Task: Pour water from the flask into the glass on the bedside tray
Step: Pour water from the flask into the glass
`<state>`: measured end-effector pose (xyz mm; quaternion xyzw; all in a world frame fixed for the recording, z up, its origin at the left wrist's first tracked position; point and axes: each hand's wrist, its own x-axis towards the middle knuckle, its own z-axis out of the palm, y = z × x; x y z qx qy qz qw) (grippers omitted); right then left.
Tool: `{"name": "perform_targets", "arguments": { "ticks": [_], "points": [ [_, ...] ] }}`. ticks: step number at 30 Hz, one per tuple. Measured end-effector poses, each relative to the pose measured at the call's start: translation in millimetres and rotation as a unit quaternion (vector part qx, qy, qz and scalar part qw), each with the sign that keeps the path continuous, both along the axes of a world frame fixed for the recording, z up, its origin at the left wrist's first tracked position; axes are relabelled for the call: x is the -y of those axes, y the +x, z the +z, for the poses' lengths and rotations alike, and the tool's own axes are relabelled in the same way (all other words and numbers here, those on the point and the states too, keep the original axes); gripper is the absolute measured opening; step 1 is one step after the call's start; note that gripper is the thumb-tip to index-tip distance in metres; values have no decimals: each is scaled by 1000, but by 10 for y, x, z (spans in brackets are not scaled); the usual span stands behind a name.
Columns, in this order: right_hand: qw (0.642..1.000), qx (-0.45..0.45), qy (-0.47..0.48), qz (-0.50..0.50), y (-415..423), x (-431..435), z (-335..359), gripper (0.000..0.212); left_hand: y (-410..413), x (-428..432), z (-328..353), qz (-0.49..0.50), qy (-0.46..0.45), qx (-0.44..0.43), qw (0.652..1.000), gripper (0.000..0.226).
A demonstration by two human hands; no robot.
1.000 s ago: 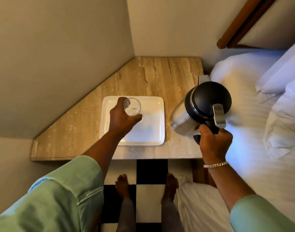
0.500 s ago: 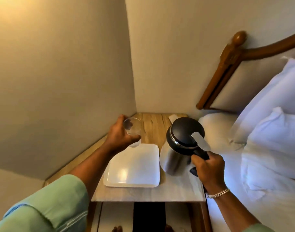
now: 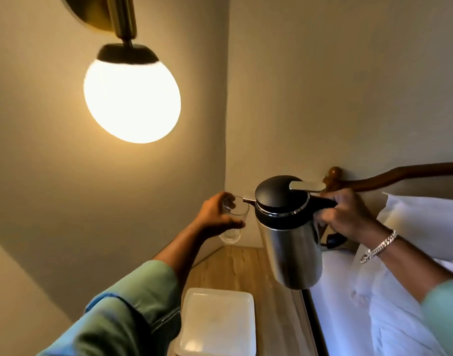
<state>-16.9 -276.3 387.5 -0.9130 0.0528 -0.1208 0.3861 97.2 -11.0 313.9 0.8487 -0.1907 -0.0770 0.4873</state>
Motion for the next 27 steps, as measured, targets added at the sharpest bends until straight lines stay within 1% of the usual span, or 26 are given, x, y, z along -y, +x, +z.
{"name": "perform_targets", "arguments": {
  "ticks": [3, 7, 12, 15, 22, 27],
  "points": [
    [999, 11, -24, 17, 94, -50, 363, 11, 43, -42, 289, -28, 16, 10, 999, 70],
    [996, -9, -81, 41, 181, -89, 685, 14, 39, -78, 458, -45, 29, 24, 998, 66],
    [990, -39, -126, 57, 283, -126, 1000, 17, -19, -86, 499, -51, 22, 26, 998, 63],
    [985, -61, -151, 60, 330, -150, 1118, 11, -69, -54, 490, -47, 17, 26, 998, 65],
    [968, -114, -212, 72, 354, -220, 1328, 6, -159, -18, 448, -58, 17, 35, 998, 65],
    [957, -167, -222, 90, 352, -316, 1490, 11, -201, -11, 392, -60, 12, 20, 998, 65]
  ]
}}
